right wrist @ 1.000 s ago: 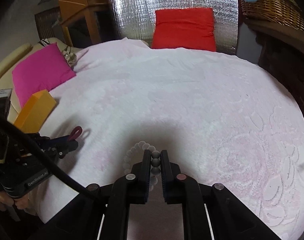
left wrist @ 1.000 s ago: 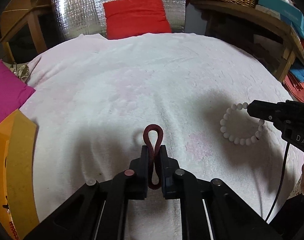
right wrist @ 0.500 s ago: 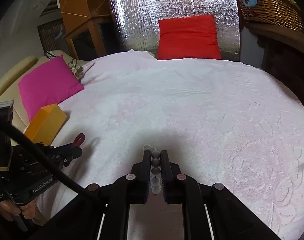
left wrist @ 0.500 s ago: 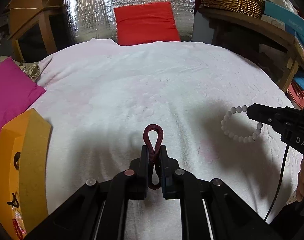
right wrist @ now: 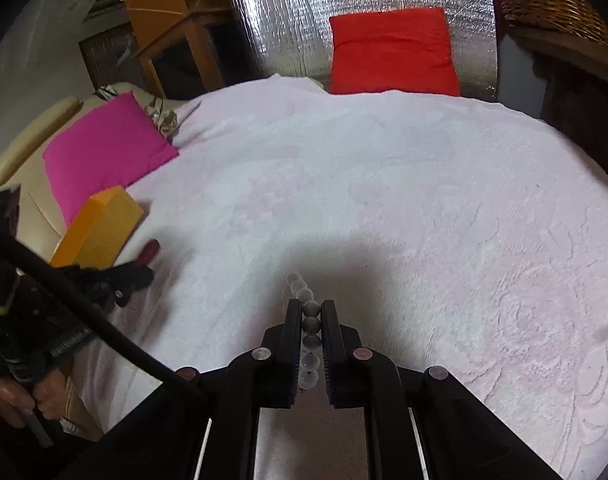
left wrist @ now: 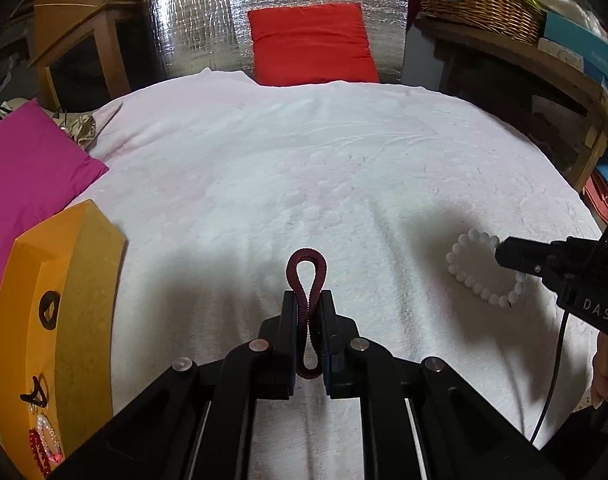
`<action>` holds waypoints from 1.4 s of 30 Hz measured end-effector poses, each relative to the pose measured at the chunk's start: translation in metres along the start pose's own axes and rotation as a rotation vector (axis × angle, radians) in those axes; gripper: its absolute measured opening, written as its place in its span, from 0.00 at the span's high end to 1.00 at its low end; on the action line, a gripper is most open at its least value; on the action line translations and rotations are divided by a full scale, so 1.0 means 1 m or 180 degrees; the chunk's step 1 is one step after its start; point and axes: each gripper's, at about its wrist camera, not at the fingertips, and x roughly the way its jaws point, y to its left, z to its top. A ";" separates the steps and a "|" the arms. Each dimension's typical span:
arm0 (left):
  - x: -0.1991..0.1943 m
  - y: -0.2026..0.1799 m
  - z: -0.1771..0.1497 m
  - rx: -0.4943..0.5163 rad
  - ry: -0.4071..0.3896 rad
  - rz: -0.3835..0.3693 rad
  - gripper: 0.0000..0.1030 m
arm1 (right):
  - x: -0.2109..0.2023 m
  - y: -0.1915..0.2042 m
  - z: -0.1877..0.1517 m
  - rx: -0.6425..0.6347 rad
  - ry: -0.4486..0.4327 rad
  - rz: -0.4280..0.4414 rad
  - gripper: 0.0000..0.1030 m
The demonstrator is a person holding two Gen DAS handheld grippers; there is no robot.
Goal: Organize jewelry
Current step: 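Carry the hair tie with the left gripper while the right gripper carries the bracelet toward the box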
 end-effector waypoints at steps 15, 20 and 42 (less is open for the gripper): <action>-0.006 0.011 -0.002 -0.0018 -0.0053 0.0114 0.90 | 0.019 0.004 -0.007 0.0002 0.0266 -0.0059 0.89; -0.007 0.012 -0.002 -0.0024 -0.0054 0.0137 0.90 | 0.026 0.006 -0.007 -0.0002 0.0328 -0.0102 0.89; -0.019 0.022 -0.004 -0.0094 -0.0138 0.0265 0.90 | -0.009 0.035 0.003 -0.0174 -0.0135 0.0173 0.89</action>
